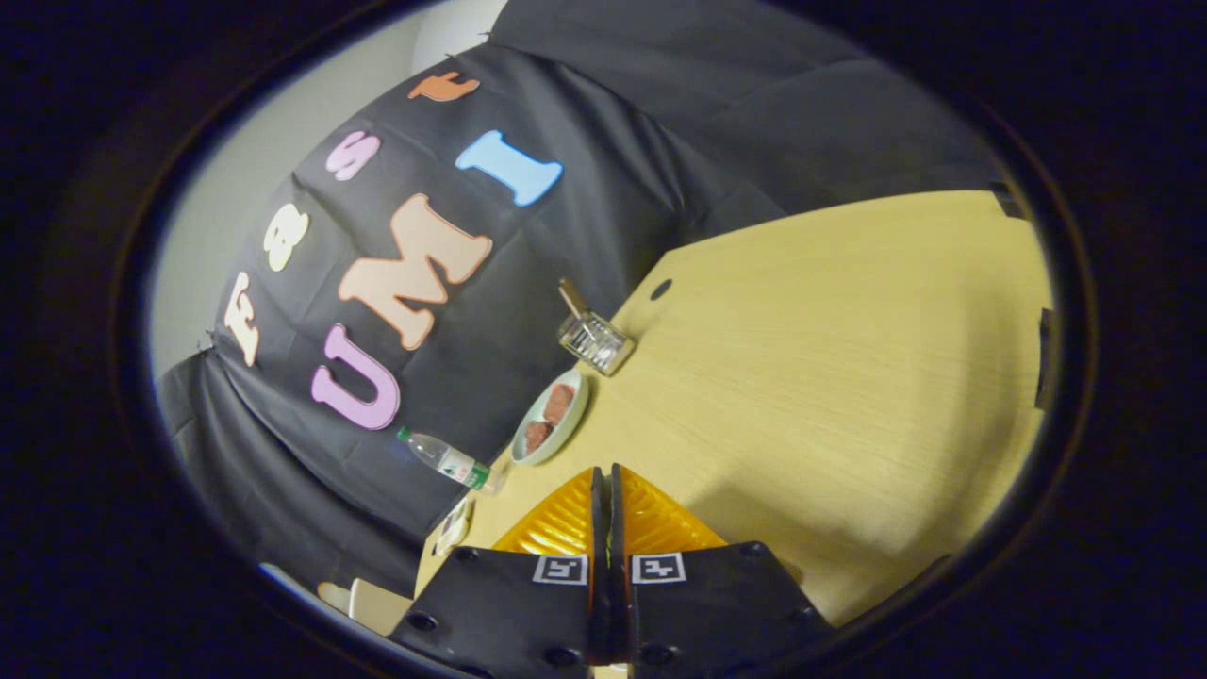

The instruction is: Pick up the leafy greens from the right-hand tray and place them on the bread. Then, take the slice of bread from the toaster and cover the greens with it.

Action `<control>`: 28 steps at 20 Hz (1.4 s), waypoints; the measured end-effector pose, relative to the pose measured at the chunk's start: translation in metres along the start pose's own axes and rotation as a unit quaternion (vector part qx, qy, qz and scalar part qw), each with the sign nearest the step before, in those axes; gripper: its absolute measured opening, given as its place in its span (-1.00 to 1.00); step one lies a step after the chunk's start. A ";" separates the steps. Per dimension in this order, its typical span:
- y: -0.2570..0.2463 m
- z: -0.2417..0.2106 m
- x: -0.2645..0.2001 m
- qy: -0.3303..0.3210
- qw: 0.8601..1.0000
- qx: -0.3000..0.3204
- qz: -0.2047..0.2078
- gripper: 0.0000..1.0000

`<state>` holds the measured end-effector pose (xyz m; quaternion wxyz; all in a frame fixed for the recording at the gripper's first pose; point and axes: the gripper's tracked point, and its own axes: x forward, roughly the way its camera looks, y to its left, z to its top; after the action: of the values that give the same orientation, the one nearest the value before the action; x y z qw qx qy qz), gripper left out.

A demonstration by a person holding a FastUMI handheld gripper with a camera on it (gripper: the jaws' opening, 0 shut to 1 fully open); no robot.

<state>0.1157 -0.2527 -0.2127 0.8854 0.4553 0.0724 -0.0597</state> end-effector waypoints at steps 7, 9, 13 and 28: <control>0.094 -0.014 -0.024 -0.002 0.997 0.015 0.071 -0.94; 0.123 -0.027 -0.029 0.002 0.995 0.035 0.091 -0.93; 0.183 -0.070 -0.048 0.032 0.988 0.063 0.134 -0.93; 0.185 -0.177 -0.038 0.066 0.982 0.154 0.091 -0.94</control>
<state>0.0975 0.0001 -0.1605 0.7996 0.5938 0.0792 0.0410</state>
